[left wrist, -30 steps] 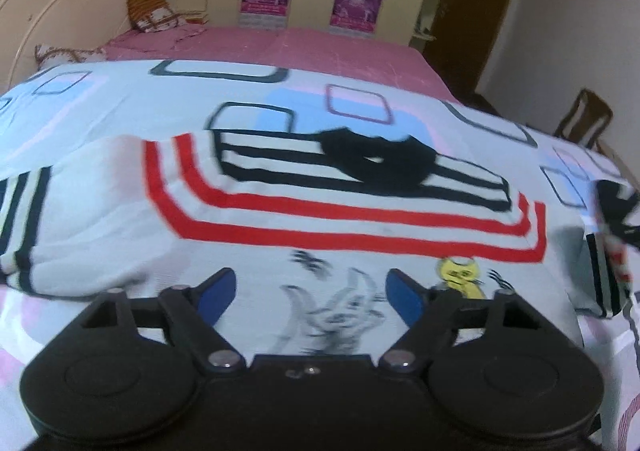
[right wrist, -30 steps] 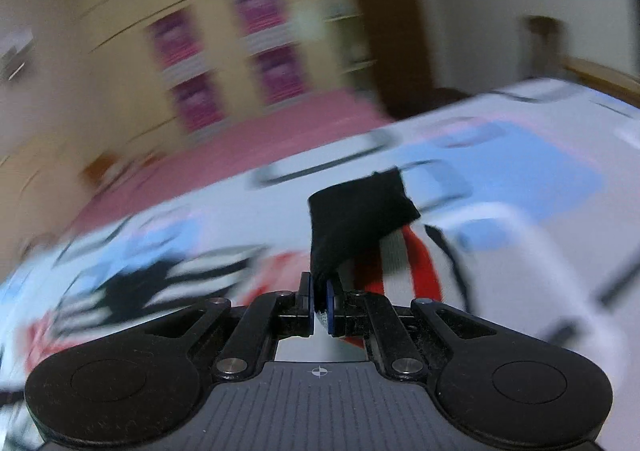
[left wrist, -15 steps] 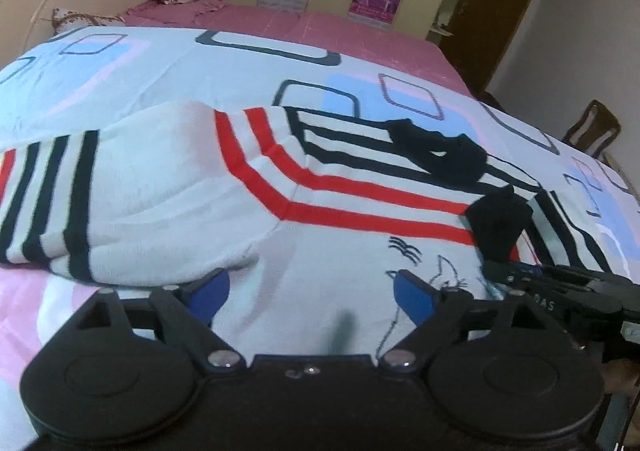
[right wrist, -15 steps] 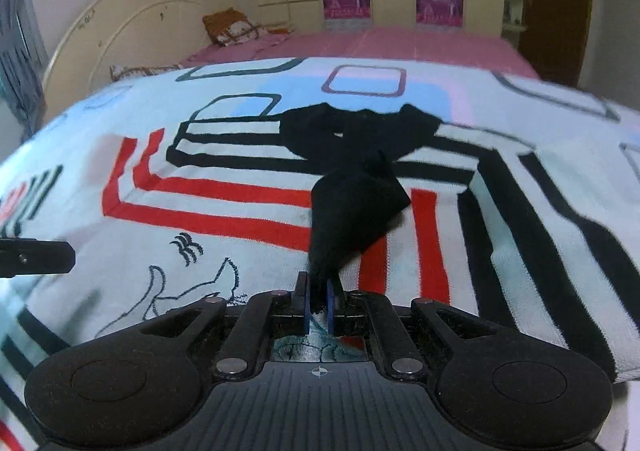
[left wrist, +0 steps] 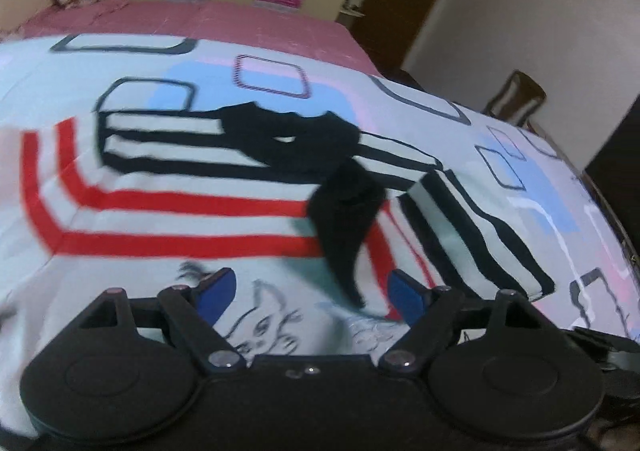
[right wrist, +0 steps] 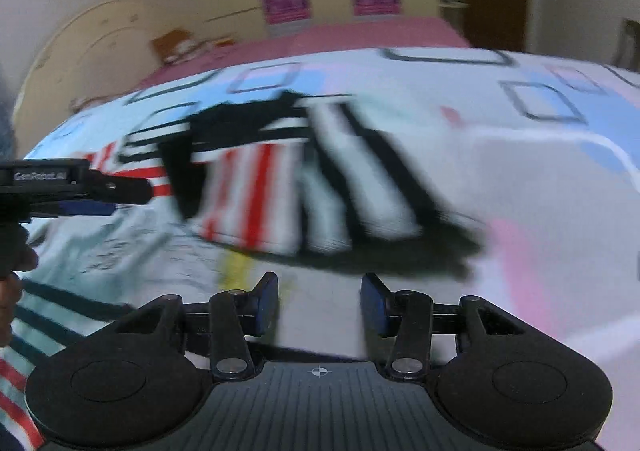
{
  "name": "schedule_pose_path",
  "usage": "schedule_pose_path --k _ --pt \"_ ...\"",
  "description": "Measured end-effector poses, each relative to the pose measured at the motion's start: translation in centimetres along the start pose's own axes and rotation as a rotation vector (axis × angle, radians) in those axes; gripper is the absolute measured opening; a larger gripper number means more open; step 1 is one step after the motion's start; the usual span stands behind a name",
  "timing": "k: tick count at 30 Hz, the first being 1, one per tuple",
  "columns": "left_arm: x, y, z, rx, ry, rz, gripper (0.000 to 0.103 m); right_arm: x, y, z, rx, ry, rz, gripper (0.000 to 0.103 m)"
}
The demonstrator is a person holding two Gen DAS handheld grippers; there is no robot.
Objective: Fold small clothes
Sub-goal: 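Carry the held sleeve across the sweater body with the right gripper, then lay the sleeve on the body and open the right gripper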
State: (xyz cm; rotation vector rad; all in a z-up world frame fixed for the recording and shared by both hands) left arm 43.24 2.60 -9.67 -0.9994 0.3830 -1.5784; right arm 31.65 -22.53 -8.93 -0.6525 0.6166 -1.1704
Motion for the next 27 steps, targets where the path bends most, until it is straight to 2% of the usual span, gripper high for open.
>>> schedule_pose_path --k 4,7,9,15,17,18,19,20,21,27 --pt "1.0 1.8 0.6 -0.013 0.032 0.025 0.077 3.8 -1.2 -0.5 0.008 0.09 -0.098 0.047" --pt "1.2 3.2 0.9 -0.049 0.052 0.076 0.053 5.7 -1.2 -0.5 0.012 0.147 -0.121 0.046" --pt "0.9 3.6 1.0 -0.059 0.043 0.096 0.051 5.9 0.0 0.5 0.02 0.168 -0.109 0.035" --pt "0.5 3.7 0.7 -0.044 0.055 0.117 0.051 6.4 0.7 1.0 0.01 0.164 -0.115 0.034" --pt "0.3 3.6 0.8 -0.03 0.044 0.111 0.047 6.1 1.4 1.4 0.009 0.162 -0.118 0.034" --pt "0.2 3.6 0.8 -0.024 0.039 0.11 0.044 6.0 1.6 1.5 0.008 0.162 -0.12 0.034" --pt "0.1 3.6 0.9 -0.018 0.032 0.104 0.032 5.9 1.9 1.6 0.008 0.159 -0.123 0.034" --pt "0.0 3.5 1.0 -0.013 0.025 0.093 0.014 5.9 2.0 1.6 0.007 0.157 -0.126 0.034" --pt "-0.2 3.4 1.1 -0.006 0.014 0.08 0.009 5.9 2.0 1.6 0.006 0.154 -0.13 0.034" --pt "-0.8 0.0 2.7 0.097 -0.007 0.026 0.009 5.9 3.5 2.1 0.0 0.129 -0.151 0.032"
Point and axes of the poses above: each gripper's, at about its wrist camera, not at the fingertips, and y roughly the way its jaws point, x to its right, z to its top, the point moved 3 cm from there along y, roughly the way its jaws point, and after that the axes turned 9 degrees about -y, right-handed, at the moved point
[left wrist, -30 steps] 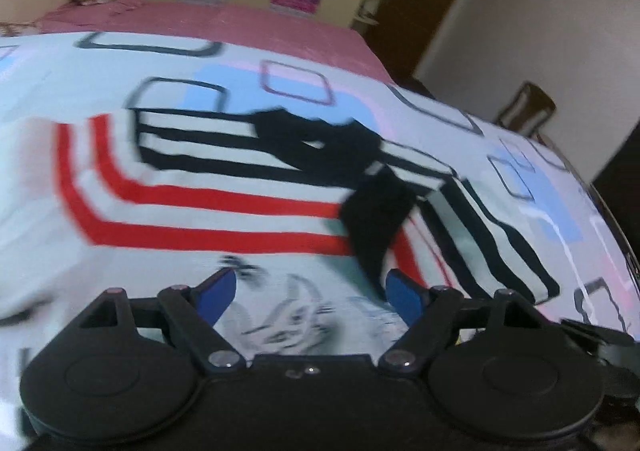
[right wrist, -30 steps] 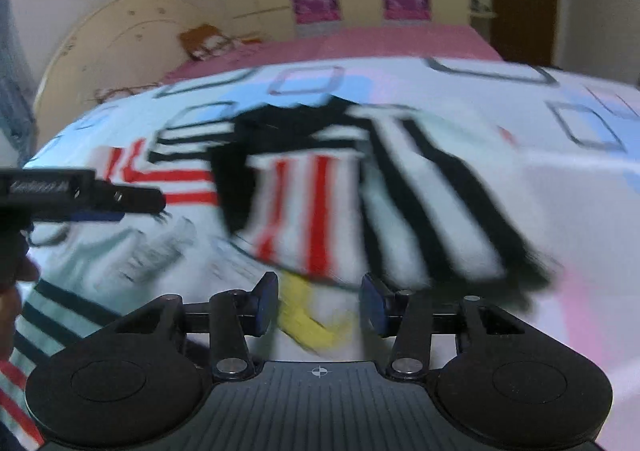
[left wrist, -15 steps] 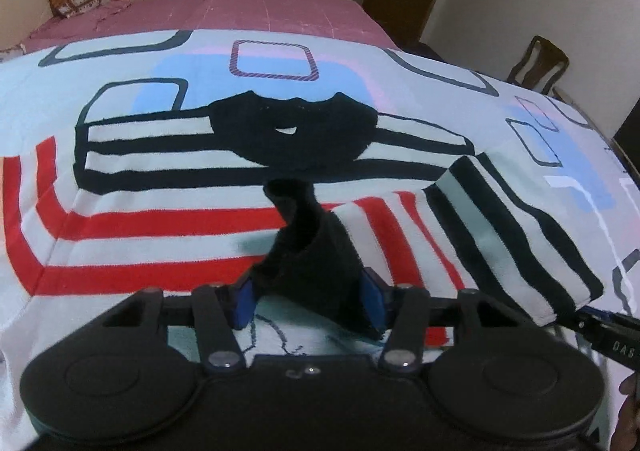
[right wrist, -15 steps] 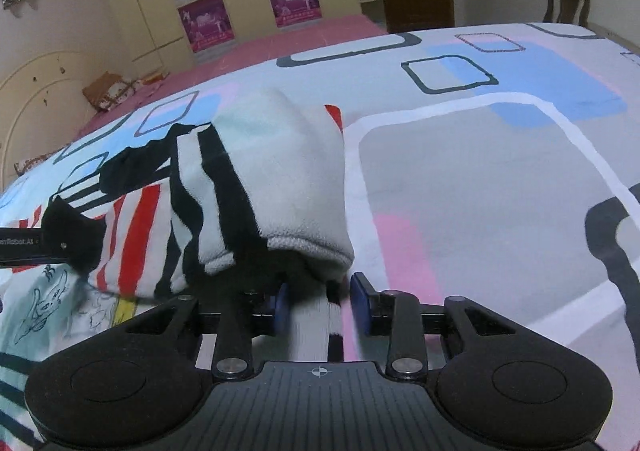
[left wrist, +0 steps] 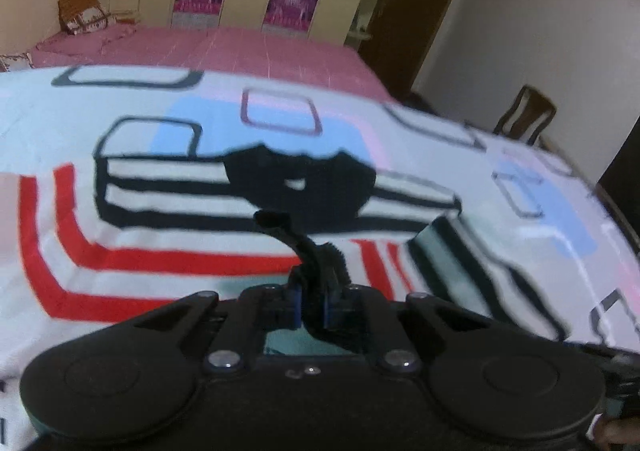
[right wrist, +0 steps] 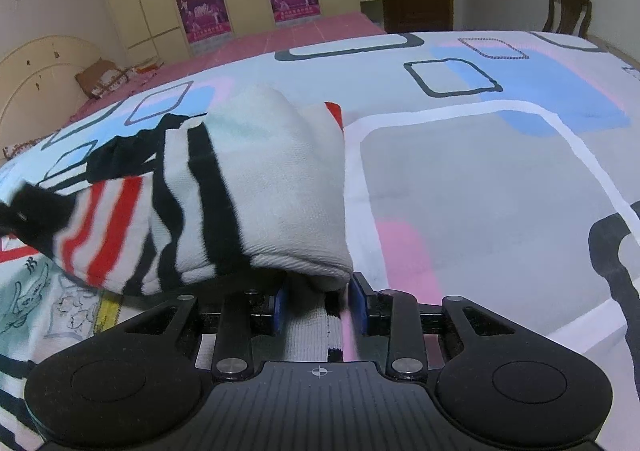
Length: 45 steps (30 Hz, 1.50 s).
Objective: Fold small clothes
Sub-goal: 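Lay the sleeve on the body and open the right gripper, then move the left gripper to the other black cuff and grasp it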
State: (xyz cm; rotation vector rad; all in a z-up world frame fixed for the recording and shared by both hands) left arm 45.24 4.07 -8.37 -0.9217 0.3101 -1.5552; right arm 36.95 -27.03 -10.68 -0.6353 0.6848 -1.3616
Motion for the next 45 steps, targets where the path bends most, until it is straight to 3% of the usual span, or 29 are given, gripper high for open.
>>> schedule_pose_path --k 3,8,16,18,21,22,23,25,26,27,28,29,30,33,35,36,38,40,45 --pt "-1.8 -1.4 0.7 0.027 -0.016 0.017 0.009 -0.2 0.1 0.0 0.0 -0.006 -0.007 0.032" --pt "-5.5 -1.3 0.3 0.0 -0.065 0.078 0.009 -0.3 0.2 -0.1 0.003 -0.019 -0.011 0.031" --pt "-5.9 0.3 -0.9 -0.036 -0.05 0.097 0.009 -0.4 -0.1 -0.1 -0.001 -0.02 -0.002 0.032" --pt "-6.2 0.5 -1.0 -0.042 -0.054 0.097 0.014 -0.2 -1.3 -0.1 0.026 -0.005 0.034 0.032" --pt "-6.5 0.0 -1.2 -0.036 -0.054 0.098 0.039 -0.3 -3.3 0.0 0.089 -0.013 0.049 0.032" --pt "-6.6 -0.2 -1.1 -0.024 -0.058 0.098 0.054 -0.4 -3.9 0.2 0.111 -0.007 0.053 0.031" --pt "-6.7 -0.4 -1.0 -0.006 -0.059 0.104 0.058 -0.5 -4.1 0.6 0.129 -0.008 0.053 0.031" --pt "-6.9 -0.3 -0.8 -0.007 -0.066 0.104 0.053 -1.0 -3.7 1.6 0.133 -0.018 0.064 0.031" --pt "-7.0 0.1 -0.7 -0.023 -0.076 0.098 0.045 -1.4 -3.2 2.0 0.124 -0.029 0.073 0.025" --pt "-7.0 0.4 -0.7 -0.034 -0.082 0.101 0.042 -1.8 -2.5 2.4 0.111 -0.045 0.085 0.004" --pt "-6.9 0.7 -0.7 -0.04 -0.078 0.105 0.033 -2.3 -1.8 2.6 0.096 -0.062 0.092 0.002" --pt "-6.7 0.9 -0.7 -0.049 -0.069 0.095 0.014 -2.8 -1.1 2.8 0.084 -0.08 0.101 0.002" --pt "-6.5 1.2 -0.8 -0.062 -0.069 0.08 0.006 -3.1 -0.6 2.8 0.07 -0.097 0.105 0.002" --pt "-5.5 1.1 -0.9 -0.046 -0.035 0.081 0.006 -2.0 1.4 1.7 -0.013 -0.125 0.01 0.0" --pt "-5.4 1.1 -1.0 -0.043 -0.024 0.091 0.007 -1.0 1.4 1.9 -0.01 -0.07 0.056 0.0" --pt "-5.6 1.1 -1.0 -0.044 -0.025 0.094 0.011 -1.4 1.3 2.2 -0.009 -0.094 0.053 0.0" --pt "-6.2 0.6 -0.9 -0.032 -0.042 0.107 0.031 -1.8 1.0 3.2 0.03 -0.119 0.044 0.0" --pt "-7.0 0.3 -0.7 -0.02 -0.064 0.1 0.035 -1.5 1.1 4.4 0.068 -0.082 0.04 0.0" --pt "-7.3 1.5 0.0 -0.029 -0.088 0.094 0.029 -1.6 3.6 7.8 0.077 -0.066 0.086 0.0"
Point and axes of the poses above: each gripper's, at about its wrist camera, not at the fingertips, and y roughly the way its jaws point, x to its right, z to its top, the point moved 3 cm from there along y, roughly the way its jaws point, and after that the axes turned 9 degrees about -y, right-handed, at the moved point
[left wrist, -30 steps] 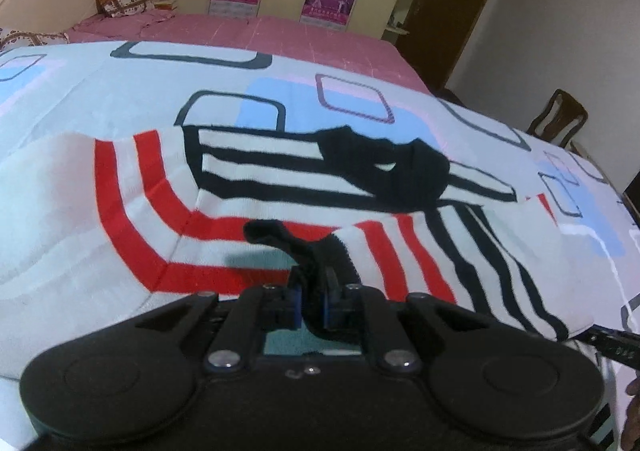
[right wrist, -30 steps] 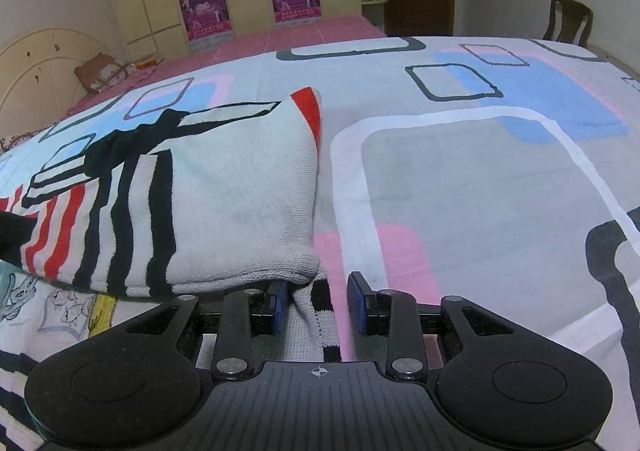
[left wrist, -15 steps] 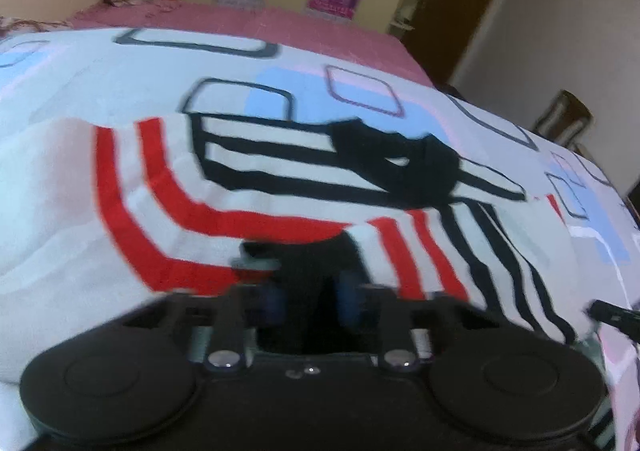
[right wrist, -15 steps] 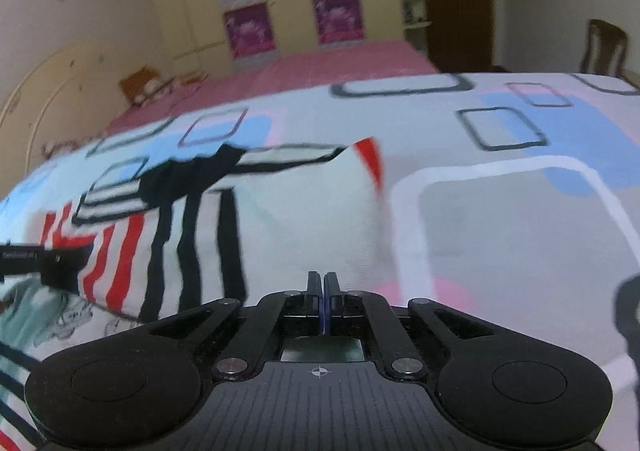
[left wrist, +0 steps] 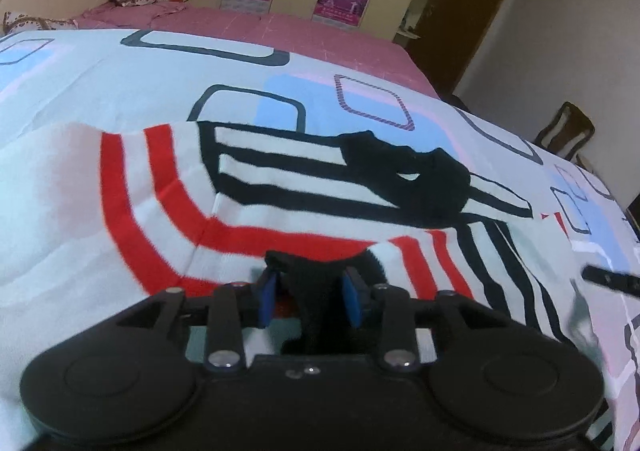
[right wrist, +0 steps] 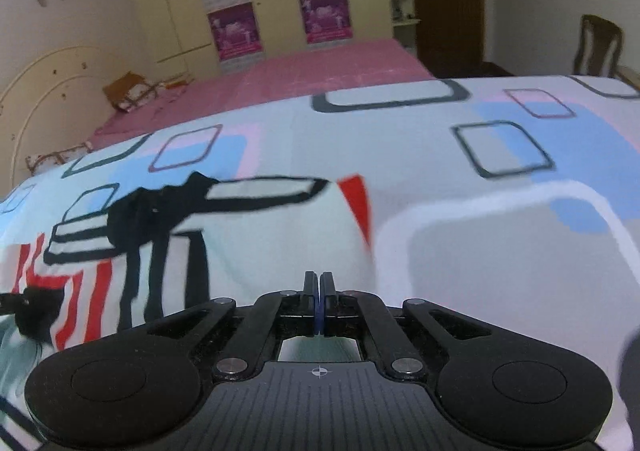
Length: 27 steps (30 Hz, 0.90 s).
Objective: Fold small clothes
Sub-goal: 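Move the left gripper to the other black cuff and grasp it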
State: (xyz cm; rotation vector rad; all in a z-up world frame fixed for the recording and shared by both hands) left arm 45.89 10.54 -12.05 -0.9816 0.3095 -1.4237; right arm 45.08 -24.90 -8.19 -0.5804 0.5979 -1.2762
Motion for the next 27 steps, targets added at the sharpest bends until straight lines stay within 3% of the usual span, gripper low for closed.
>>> schedule_pose_path --k 2,6,9,12,15,18,22,25,27 --pt "0.5 0.5 -0.1 -0.01 0.022 -0.011 0.006 -0.6 1.7 1.1 0.003 -0.029 0.018 0.0" --pt "0.9 0.5 -0.4 0.011 0.055 -0.009 0.006 -0.7 4.3 2.2 0.006 -0.079 0.037 0.0" --pt "0.3 0.3 -0.7 0.018 0.04 -0.015 0.006 2.0 6.9 1.9 -0.066 -0.059 -0.089 0.0" --pt "0.1 0.2 -0.8 0.018 0.045 -0.018 0.006 4.0 7.0 2.0 -0.064 0.008 -0.064 0.0" --pt "-0.3 -0.1 -0.6 0.017 0.04 0.004 0.02 3.7 6.9 2.1 -0.071 -0.04 -0.083 0.0" --pt "-0.2 -2.2 0.0 0.102 0.032 0.072 0.032 4.0 5.3 2.5 -0.031 -0.019 -0.102 0.0" --pt "3.0 -1.9 0.4 0.11 0.061 -0.002 0.044 1.3 4.5 2.8 0.001 -0.087 -0.007 0.0" --pt "6.5 0.3 -0.3 0.065 0.112 -0.041 0.07 -1.8 5.2 2.6 -0.02 -0.143 0.069 0.0" --pt "8.1 1.7 -0.9 0.037 0.154 -0.045 0.07 -3.6 5.8 2.2 -0.031 -0.193 0.088 0.0"
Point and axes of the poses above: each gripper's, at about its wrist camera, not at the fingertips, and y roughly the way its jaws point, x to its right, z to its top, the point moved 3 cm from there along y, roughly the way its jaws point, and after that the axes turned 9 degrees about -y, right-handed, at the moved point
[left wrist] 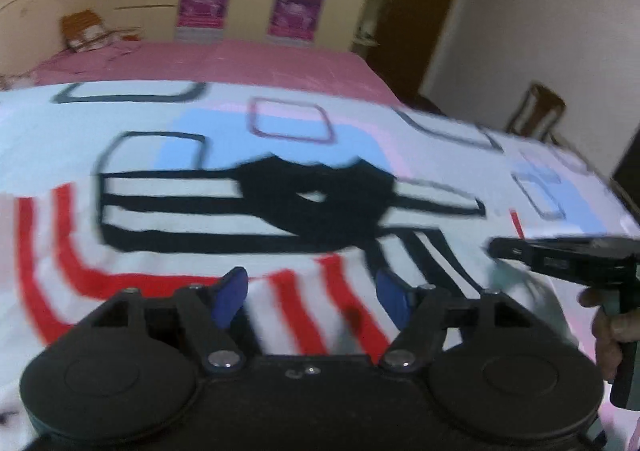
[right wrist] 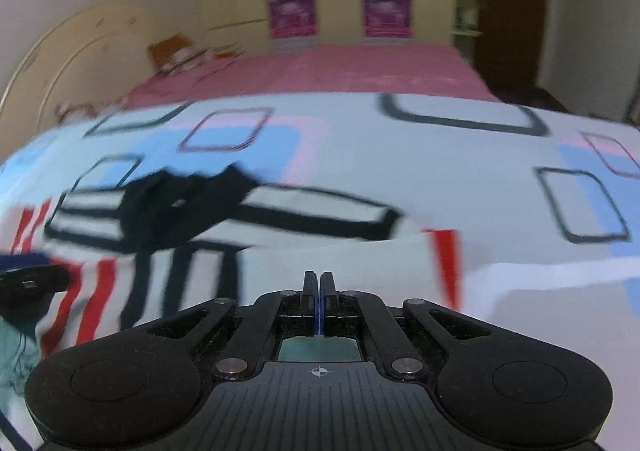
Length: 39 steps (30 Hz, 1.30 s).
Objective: Fold small clothes
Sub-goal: 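Move the left gripper to the other black cuff and grasp it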
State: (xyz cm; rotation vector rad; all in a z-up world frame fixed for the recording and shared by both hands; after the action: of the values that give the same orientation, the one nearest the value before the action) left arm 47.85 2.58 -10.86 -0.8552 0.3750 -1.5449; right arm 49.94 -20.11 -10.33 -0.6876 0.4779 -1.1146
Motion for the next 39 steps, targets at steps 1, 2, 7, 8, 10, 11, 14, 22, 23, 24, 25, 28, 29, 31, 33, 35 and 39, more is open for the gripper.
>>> schedule_pose_path --k 1,2,7,8,10,11,14,22,23,24,25,28,29,31,33,35,39 --pt "0.4 0.5 -0.3 -0.014 0.01 -0.002 0.07 -0.4 0.5 -0.1 -0.01 -0.01 0.009 0.0" --pt "0.4 0.9 -0.6 -0.025 0.016 -0.005 0.069 -0.5 0.9 -0.3 -0.019 -0.015 0.009 0.0" --pt "-2.4 0.8 -1.1 -0.037 0.023 0.06 0.065 3.4 1.7 -0.2 -0.001 0.018 -0.088 0.0" --pt "-2.8 0.6 -1.1 -0.039 0.024 0.058 0.065 4.4 1.9 -0.1 -0.015 0.027 -0.149 0.0" --pt "-2.8 0.5 -1.1 -0.043 0.037 0.058 0.065 6.6 2.3 -0.1 -0.04 0.09 -0.179 0.0" --pt "-2.6 0.4 -1.0 -0.046 0.042 0.065 0.065 7.2 2.3 -0.2 -0.046 0.115 -0.154 0.0" --pt "-1.3 -1.0 -0.5 -0.008 0.036 0.048 0.066 6.8 0.6 0.3 -0.019 0.115 -0.157 0.0" --pt "1.7 0.4 -3.2 -0.083 0.111 0.046 0.069 0.3 -2.4 -3.0 -0.021 -0.026 -0.084 0.057" --pt "1.9 0.2 -3.3 -0.069 0.134 0.055 0.069 -0.1 -1.9 -3.8 -0.071 -0.031 -0.084 0.049" --pt "2.0 -0.2 -3.2 -0.07 0.131 0.062 0.068 -0.3 -2.2 -4.3 -0.067 -0.028 -0.099 0.048" --pt "2.1 -0.9 -3.1 -0.053 0.112 0.048 0.068 -0.5 -2.9 -4.4 -0.053 -0.022 -0.109 0.047" --pt "1.7 -2.6 -3.5 0.006 0.085 0.025 0.077 -1.0 -6.3 -5.0 0.034 0.028 -0.108 0.044" --pt "1.4 -2.1 -4.0 -0.028 0.09 0.043 0.079 -1.6 -6.7 -5.6 0.032 0.022 -0.091 0.044" --pt "1.3 -1.1 -5.0 -0.058 0.126 0.062 0.079 -2.4 -5.8 -7.1 -0.066 0.005 -0.072 0.044" --pt "1.5 -1.3 -4.7 -0.063 0.124 0.073 0.079 -3.2 -5.8 -7.7 -0.079 -0.009 -0.089 0.044" --pt "1.1 -2.2 -4.1 -0.043 0.079 0.065 0.078 -3.6 -6.9 -6.9 -0.057 0.025 -0.079 0.044" --pt "-1.5 -4.5 -3.5 -0.009 0.014 0.113 0.078 -4.4 -8.8 -6.3 0.0 0.057 -0.083 0.044"
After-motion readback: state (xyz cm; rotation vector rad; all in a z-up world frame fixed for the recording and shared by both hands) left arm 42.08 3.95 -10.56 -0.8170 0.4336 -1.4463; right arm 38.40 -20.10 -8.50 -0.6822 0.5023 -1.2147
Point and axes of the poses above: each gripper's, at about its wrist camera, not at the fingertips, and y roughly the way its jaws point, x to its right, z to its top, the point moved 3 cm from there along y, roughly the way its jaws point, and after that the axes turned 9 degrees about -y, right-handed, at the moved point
